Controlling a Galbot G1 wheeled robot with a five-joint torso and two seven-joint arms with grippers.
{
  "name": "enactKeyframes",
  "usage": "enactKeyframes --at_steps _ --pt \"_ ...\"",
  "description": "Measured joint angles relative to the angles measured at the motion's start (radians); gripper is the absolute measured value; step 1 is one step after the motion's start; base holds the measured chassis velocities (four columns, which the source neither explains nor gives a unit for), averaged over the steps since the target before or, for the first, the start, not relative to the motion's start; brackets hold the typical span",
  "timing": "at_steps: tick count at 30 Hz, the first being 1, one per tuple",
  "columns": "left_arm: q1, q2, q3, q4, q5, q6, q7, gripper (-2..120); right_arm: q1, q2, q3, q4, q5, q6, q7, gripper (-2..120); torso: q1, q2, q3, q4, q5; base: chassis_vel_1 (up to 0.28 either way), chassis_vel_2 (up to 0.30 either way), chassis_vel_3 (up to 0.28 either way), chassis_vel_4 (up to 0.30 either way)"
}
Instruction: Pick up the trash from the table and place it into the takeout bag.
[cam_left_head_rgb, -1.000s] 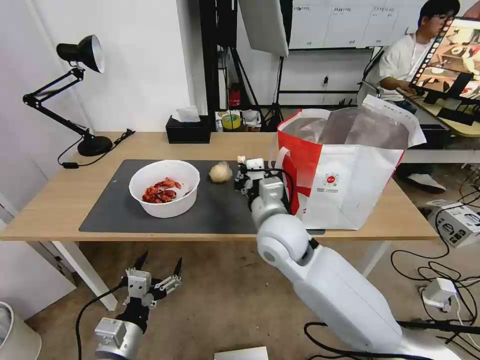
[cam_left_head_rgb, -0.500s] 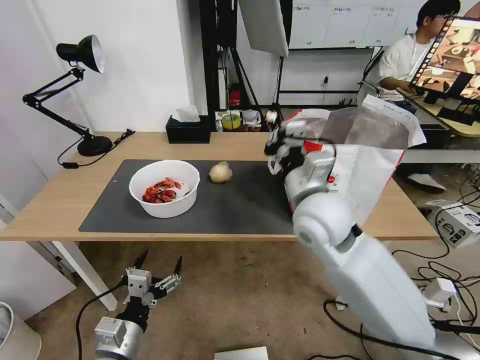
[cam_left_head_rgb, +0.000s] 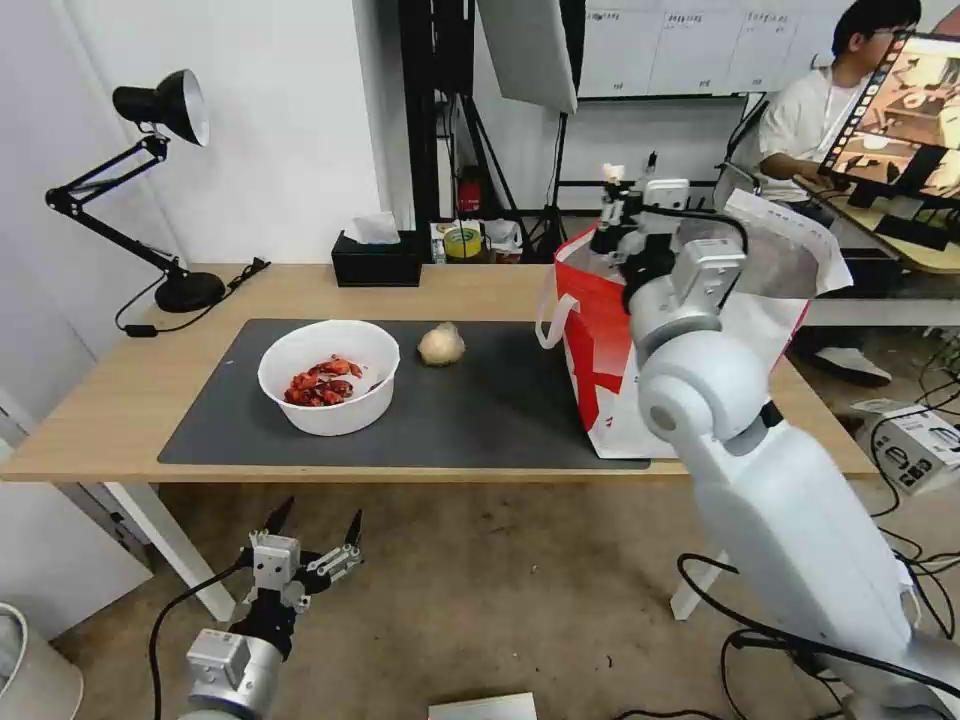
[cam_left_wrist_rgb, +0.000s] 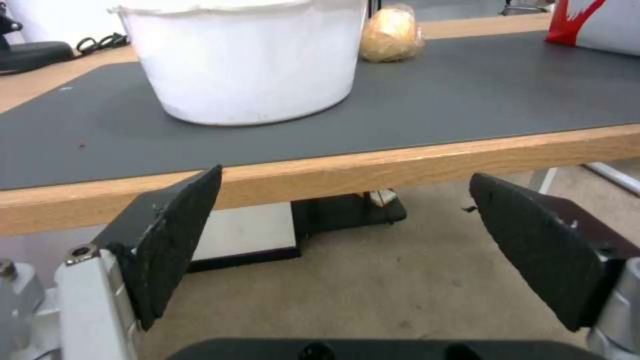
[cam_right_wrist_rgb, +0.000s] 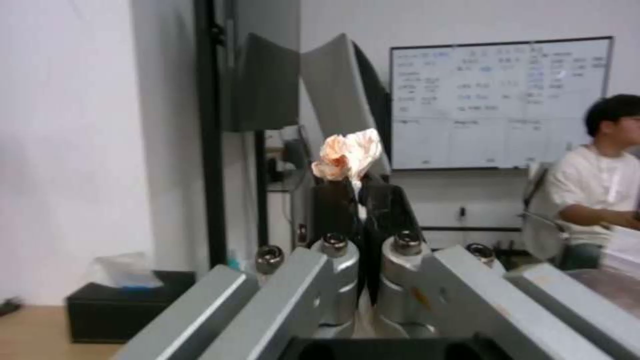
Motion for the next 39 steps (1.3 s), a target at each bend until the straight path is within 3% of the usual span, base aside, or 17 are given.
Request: enactKeyframes --at_steps 20,26,30,33,39 --pt "-0.004 0.021 -0.005 -0.002 -0.021 0.002 -0.002 100 -0.04 -0.014 0.038 -0.051 -0.001 -0.025 0.047 1 0.0 0.0 0.0 0.0 -0.0001 0.0 0.0 0.0 0.0" --pt "-0.007 0.023 -0.003 -0.001 -0.021 0.002 -0.002 100 -0.047 -0.012 0.044 -0.046 0.0 -0.029 0.055 28 0.0 0.0 0.0 0.0 -0.0001 0.0 0.0 0.0 0.0" --pt "-0.01 0.023 -0.001 0.002 -0.021 0.003 -0.002 100 -0.051 -0.011 0.045 -0.041 -0.001 -0.029 0.057 37 0.0 0.0 0.0 0.0 -0.0002 0.0 0.0 0.0 0.0" --pt "-0.01 0.039 -0.002 0.005 -0.022 0.003 -0.002 100 -0.058 -0.012 0.045 -0.04 -0.004 -0.035 0.057 52 0.0 0.0 0.0 0.0 -0.0002 0.0 0.0 0.0 0.0" --pt "-0.014 0.048 -0.012 0.005 -0.041 0.003 -0.003 100 -0.076 -0.008 0.046 -0.039 -0.006 -0.047 0.053 71 0.0 0.0 0.0 0.0 -0.0001 0.0 0.0 0.0 0.0"
